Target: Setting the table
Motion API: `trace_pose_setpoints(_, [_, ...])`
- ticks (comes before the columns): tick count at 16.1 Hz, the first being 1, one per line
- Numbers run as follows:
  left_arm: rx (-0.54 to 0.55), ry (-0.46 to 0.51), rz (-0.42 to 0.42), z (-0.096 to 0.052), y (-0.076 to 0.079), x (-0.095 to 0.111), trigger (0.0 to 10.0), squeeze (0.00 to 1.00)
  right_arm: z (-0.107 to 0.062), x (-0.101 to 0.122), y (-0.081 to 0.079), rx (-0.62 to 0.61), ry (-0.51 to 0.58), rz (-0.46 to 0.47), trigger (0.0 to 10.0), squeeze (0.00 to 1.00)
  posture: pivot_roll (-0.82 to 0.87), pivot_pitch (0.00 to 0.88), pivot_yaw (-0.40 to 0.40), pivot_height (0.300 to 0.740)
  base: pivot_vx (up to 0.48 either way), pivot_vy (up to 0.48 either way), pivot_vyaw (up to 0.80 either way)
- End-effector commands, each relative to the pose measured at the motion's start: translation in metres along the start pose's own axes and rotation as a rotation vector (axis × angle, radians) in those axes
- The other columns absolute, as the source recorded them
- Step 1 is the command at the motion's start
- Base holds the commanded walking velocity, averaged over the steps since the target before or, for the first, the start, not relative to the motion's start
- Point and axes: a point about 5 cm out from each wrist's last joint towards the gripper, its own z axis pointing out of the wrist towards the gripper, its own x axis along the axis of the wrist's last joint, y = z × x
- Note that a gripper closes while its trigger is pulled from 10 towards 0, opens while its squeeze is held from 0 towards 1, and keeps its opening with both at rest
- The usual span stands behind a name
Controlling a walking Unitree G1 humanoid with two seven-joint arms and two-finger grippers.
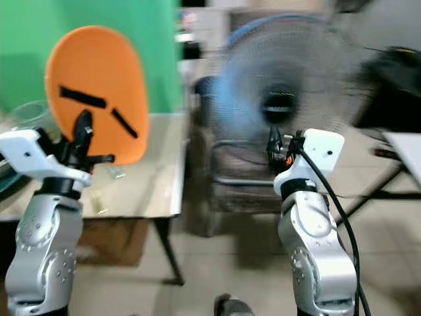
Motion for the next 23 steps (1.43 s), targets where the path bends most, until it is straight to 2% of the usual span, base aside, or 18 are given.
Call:
trace_pose_setpoints(1, [-0.040,-0.001,-0.023,-0.003,0.008,0.007,10.0,0.00,0.002,0.000,-0.001,0.009,0.002,0.000,10.0,0.00,0.02,0.000,0.029,0.740,0.000,0.000,-0.80])
trace_pose_setpoints(2, [-0.047,-0.058,-0.062,-0.005,0.009,0.004,10.0,0.00,0.003,0.000,-0.001,0.002,0.007,-0.007,10.0,0.00,0.02,0.000,0.032,0.740,0.000,0.000,-0.80])
trace_pose_setpoints(3, [-0.019,-0.074,-0.075,-0.005,0.008,0.002,10.0,0.00,0.004,0.000,-0.001,-0.005,0.013,-0.011,10.0,0.00,0.02,0.000,0.037,0.740,0.000,0.000,-0.80])
trace_pose_setpoints(4, [-0.003,-0.090,-0.063,-0.005,0.007,0.001,10.0,0.00,0.004,0.000,-0.001,-0.008,0.016,-0.010,10.0,0.00,0.02,0.000,0.038,0.740,0.000,0.000,-0.80])
trace_pose_setpoints(5, [-0.006,-0.164,-0.048,-0.007,0.008,-0.007,10.0,0.00,0.004,0.000,-0.002,-0.007,0.017,-0.008,10.0,0.00,0.02,0.000,0.039,0.740,0.000,0.000,-0.80])
trace_pose_setpoints(6, [-0.012,-0.185,-0.036,-0.008,0.009,-0.009,10.0,0.00,0.003,0.000,-0.003,-0.004,0.016,-0.008,10.0,0.00,0.01,0.000,0.042,0.740,0.000,0.000,-0.80])
trace_pose_setpoints(7, [-0.009,-0.183,-0.019,-0.009,0.008,-0.009,10.0,0.00,0.003,0.000,-0.003,-0.002,0.014,-0.009,10.0,0.00,0.01,0.000,0.043,0.740,0.000,0.000,-0.80])
trace_pose_setpoints(9, [-0.081,-0.194,0.052,-0.008,0.015,-0.007,10.0,0.00,0.002,-0.002,-0.003,-0.002,0.012,-0.012,10.0,0.00,0.01,0.000,0.046,0.740,0.000,0.000,-0.80])
trace_pose_setpoints(11, [-0.095,-0.201,0.036,-0.008,0.015,-0.006,10.0,0.00,0.001,-0.002,-0.004,-0.005,0.013,-0.014,10.0,0.00,0.01,0.000,0.049,0.740,0.000,0.000,-0.80])
trace_pose_setpoints(12, [-0.061,-0.212,0.069,-0.008,0.011,-0.007,10.0,0.00,0.001,-0.002,-0.004,-0.005,0.016,-0.010,10.0,0.00,0.01,0.000,0.051,0.740,0.000,0.000,-0.80])
trace_pose_setpoints(14, [0.015,-0.276,0.051,-0.010,0.002,-0.014,10.0,0.00,0.001,-0.002,-0.005,-0.006,0.021,0.003,10.0,0.00,0.01,0.000,0.055,0.740,0.000,0.000,-0.80])
trace_pose_setpoints(19, [0.064,-0.373,0.058,-0.014,-0.004,-0.025,10.0,0.00,0.000,-0.002,-0.008,-0.007,0.028,0.018,10.0,0.00,0.01,0.000,0.071,0.740,0.000,0.000,-0.80])
trace_pose_setpoints(20, [0.076,-0.383,0.056,-0.014,-0.004,-0.026,10.0,0.00,0.000,-0.003,-0.009,-0.006,0.029,0.019,10.0,0.00,0.01,0.000,0.074,0.740,0.000,0.000,-0.80])
trace_pose_setpoints(21, [0.095,-0.366,-0.008,-0.014,-0.003,-0.025,10.0,0.00,0.000,-0.003,-0.009,-0.006,0.030,0.020,10.0,0.00,0.01,0.000,0.076,0.740,0.000,0.000,-0.80])
trace_pose_setpoints(22, [0.113,-0.336,-0.019,-0.012,-0.004,-0.022,10.0,0.00,-0.001,-0.002,-0.009,-0.006,0.032,0.020,10.0,0.00,0.01,0.000,0.077,0.740,0.000,0.000,-0.80])
trace_pose_setpoints(23, [0.071,-0.303,-0.031,-0.012,-0.002,-0.020,10.0,0.00,-0.001,-0.003,-0.009,-0.006,0.033,0.020,10.0,0.00,0.01,0.000,0.076,0.740,0.000,0.000,-0.80])
